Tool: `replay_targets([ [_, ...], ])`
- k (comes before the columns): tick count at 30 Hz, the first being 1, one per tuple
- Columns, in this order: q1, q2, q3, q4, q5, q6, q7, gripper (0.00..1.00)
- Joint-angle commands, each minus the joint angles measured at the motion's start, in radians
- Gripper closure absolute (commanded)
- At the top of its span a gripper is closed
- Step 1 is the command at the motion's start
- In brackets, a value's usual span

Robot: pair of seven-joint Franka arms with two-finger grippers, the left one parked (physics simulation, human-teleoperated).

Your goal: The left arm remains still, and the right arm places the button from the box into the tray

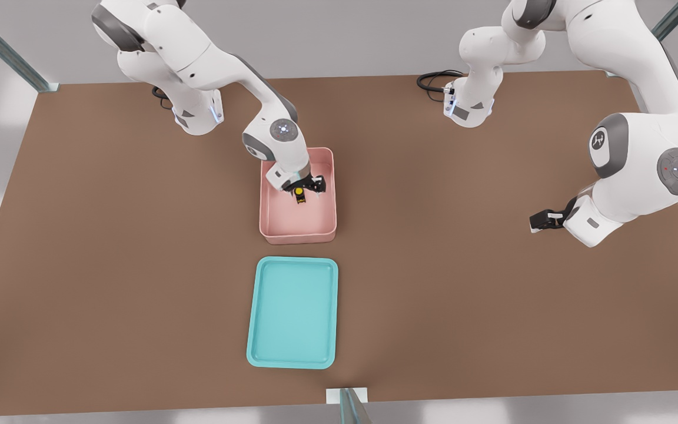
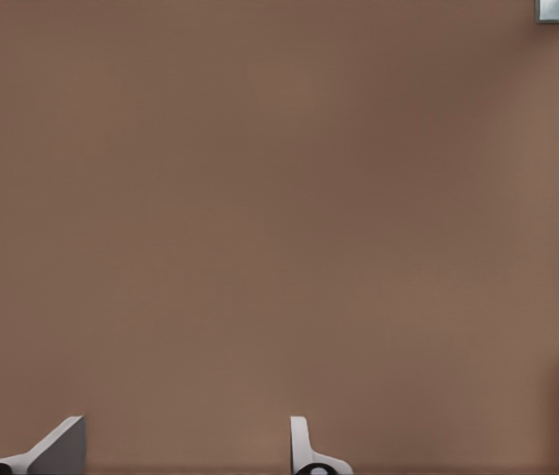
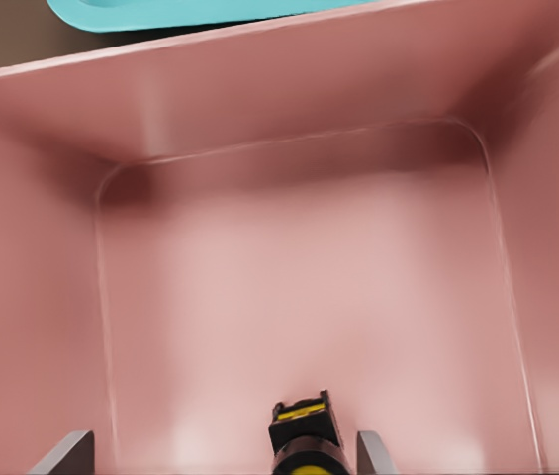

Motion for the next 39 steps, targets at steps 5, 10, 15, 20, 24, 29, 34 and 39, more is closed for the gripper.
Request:
replay_targets([
  [5, -0.018, -0.009, 0.0, -0.06, -0.057, 0.069, 0.254, 0.01],
  [10, -0.018, 0.024, -0.001, -0.06, -0.077, 0.122, 0.259, 0.01],
  [15, -0.017, 0.041, -0.001, -0.068, -0.1, 0.131, 0.264, 0.01],
  [20, -0.018, 0.076, -0.003, -0.069, -0.136, 0.159, 0.268, 0.02],
  [24, -0.018, 0.089, -0.006, -0.069, -0.158, 0.161, 0.271, 0.04],
  [29, -0.018, 0.098, -0.006, -0.069, -0.161, 0.161, 0.271, 0.07],
  [34, -0.026, 0.113, -0.007, -0.069, -0.198, 0.179, 0.288, 0.46],
  [39, -0.026, 0.103, -0.01, -0.066, -0.198, 0.176, 0.3, 0.51],
])
